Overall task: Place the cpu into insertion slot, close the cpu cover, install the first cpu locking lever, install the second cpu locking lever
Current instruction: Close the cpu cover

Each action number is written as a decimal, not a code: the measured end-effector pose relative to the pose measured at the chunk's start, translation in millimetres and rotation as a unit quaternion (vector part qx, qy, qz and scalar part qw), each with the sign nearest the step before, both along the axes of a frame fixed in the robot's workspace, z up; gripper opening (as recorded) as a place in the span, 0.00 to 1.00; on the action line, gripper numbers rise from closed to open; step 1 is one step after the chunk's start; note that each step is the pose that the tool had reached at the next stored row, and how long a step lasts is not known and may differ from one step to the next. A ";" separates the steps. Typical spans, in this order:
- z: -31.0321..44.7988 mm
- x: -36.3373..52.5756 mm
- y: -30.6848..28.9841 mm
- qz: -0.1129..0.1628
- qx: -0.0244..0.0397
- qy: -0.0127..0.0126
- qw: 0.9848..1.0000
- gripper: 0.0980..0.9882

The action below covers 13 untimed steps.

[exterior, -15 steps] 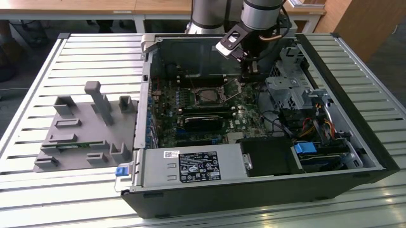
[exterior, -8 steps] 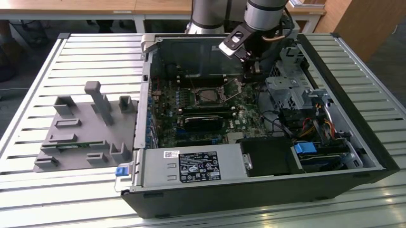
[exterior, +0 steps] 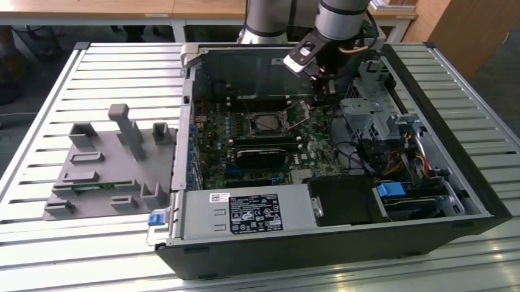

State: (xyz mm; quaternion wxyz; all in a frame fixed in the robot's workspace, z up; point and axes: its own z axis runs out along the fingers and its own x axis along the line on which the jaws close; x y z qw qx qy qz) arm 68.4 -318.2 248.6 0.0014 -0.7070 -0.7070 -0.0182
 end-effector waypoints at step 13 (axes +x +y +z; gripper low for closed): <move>-8.3 4.3 2.4 0.000 0.000 0.008 1.000 0.01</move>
